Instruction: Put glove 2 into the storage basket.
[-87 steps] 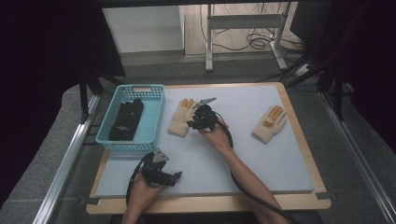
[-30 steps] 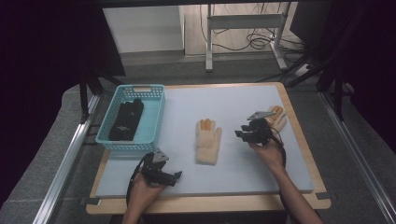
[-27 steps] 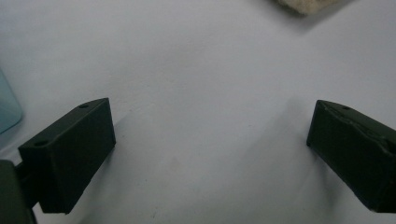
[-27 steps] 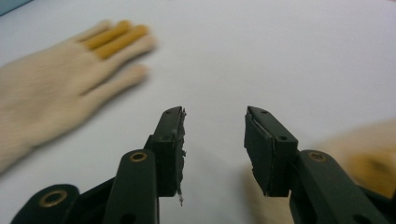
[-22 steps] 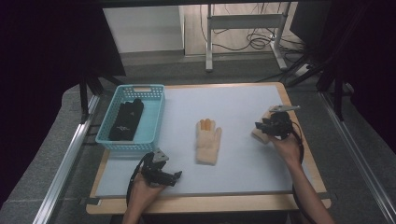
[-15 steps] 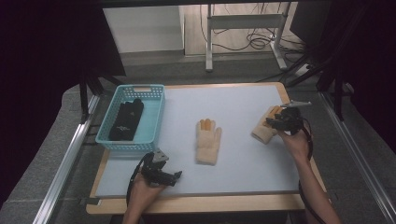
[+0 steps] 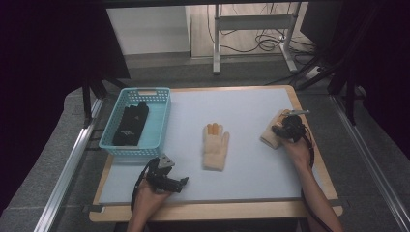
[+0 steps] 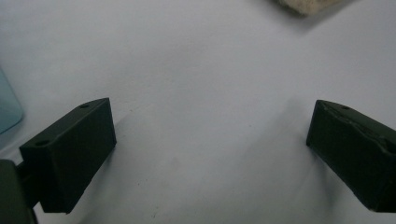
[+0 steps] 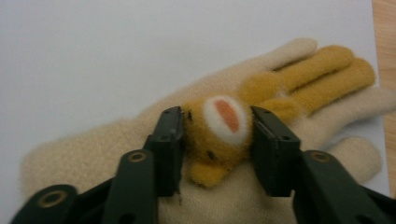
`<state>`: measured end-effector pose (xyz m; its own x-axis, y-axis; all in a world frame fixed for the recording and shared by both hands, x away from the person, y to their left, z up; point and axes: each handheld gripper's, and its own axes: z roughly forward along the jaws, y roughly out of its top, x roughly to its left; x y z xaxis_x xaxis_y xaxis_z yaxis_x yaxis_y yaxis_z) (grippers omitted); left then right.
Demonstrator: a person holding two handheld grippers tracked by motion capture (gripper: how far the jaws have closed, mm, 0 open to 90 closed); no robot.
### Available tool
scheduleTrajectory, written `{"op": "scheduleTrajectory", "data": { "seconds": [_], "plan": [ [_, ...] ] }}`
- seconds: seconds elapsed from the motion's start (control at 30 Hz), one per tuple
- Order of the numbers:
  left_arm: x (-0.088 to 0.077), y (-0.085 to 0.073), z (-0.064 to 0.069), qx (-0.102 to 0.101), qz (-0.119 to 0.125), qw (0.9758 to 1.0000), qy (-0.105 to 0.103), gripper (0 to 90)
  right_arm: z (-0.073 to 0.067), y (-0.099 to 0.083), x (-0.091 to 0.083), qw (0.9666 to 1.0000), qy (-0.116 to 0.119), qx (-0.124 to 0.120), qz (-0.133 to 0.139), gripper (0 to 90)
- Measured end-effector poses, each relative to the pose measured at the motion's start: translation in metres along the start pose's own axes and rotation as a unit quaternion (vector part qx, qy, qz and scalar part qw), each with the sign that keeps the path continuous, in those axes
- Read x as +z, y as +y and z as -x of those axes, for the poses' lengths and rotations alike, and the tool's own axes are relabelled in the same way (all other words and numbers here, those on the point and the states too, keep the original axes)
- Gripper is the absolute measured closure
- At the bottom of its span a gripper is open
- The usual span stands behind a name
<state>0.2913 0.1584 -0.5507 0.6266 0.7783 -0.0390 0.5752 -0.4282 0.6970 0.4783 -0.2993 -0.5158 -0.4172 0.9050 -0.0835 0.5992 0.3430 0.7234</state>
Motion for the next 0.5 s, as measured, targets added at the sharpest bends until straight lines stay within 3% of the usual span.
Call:
{"op": "scheduleTrajectory", "data": {
  "seconds": [0.13,0.3,0.5],
  "plan": [
    [0.000,0.000,0.000,-0.001,0.002,1.0000,0.000,1.8,-0.001,0.003,-0.007,1.0000,0.002,-0.005,-0.002,61.5],
    [0.000,0.000,0.000,0.000,0.001,1.0000,0.000,1.8,-0.004,0.005,-0.023,0.9995,0.027,-0.002,0.015,61.4],
    [0.000,0.000,0.000,0.000,0.001,1.0000,0.001,1.9,-0.021,0.018,-0.044,0.9970,0.063,-0.014,0.043,61.3]
  ]
}}
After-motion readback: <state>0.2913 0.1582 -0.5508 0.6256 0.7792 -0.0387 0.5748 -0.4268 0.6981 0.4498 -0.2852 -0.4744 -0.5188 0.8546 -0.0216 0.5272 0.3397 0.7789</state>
